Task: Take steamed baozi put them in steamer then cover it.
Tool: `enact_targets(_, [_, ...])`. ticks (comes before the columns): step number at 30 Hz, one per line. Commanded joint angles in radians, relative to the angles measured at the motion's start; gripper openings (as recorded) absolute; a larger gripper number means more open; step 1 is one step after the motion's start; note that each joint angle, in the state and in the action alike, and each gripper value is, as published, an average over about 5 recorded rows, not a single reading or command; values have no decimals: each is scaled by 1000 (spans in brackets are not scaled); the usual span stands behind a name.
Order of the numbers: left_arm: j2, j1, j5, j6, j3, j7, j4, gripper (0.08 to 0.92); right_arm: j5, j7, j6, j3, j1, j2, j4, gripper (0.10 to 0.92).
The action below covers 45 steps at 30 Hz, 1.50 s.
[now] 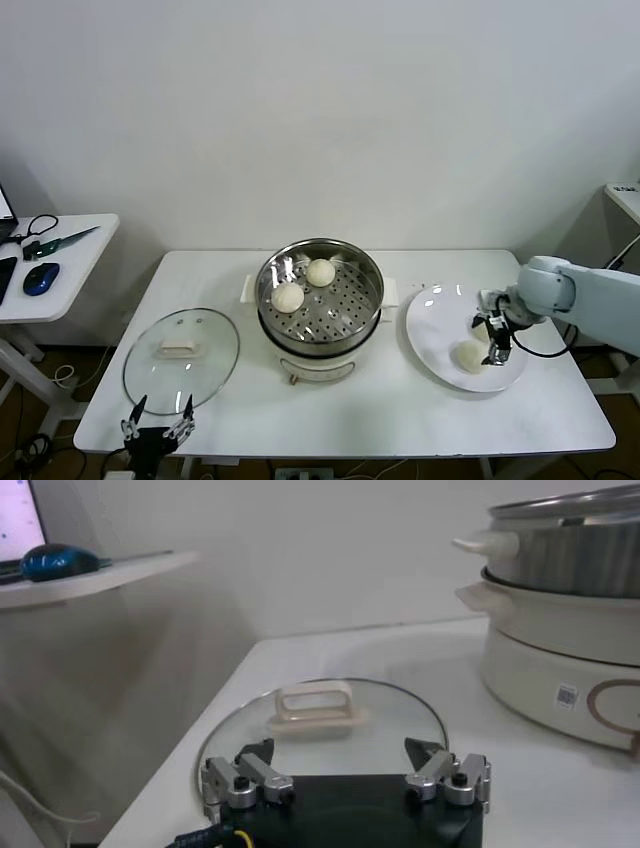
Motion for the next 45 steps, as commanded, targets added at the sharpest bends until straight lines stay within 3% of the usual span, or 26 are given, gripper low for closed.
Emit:
enact_targets(1, [2, 1, 0, 0, -1, 0, 1, 823, -30, 12, -12, 68, -102, 10, -46, 823])
enact_targets(12, [2, -4, 4, 0, 4, -1, 10, 823, -36, 12, -9, 111, -157, 42, -94, 814])
enact_targets(25, [0, -8, 6, -2, 5, -3, 15, 823, -2, -43, 56, 38, 7, 56, -76, 680])
enact_targets(30, [-1, -9, 13, -5, 8, -2, 17, 823, 3, -136, 202, -152, 328, 97, -54, 681])
enact_targets(36, [-5, -8, 23, -6, 11, -1, 8, 823, 91, -268, 558, -256, 672, 257, -97, 687])
enact_targets(41, [-6, -5, 30, -6, 13, 0, -1, 823, 109, -322, 794, -207, 797, 394, -45, 684])
enact_targets(45, [-6, -1, 33, -6, 13, 0, -7, 823, 9, -278, 879, -154, 784, 480, 74, 679])
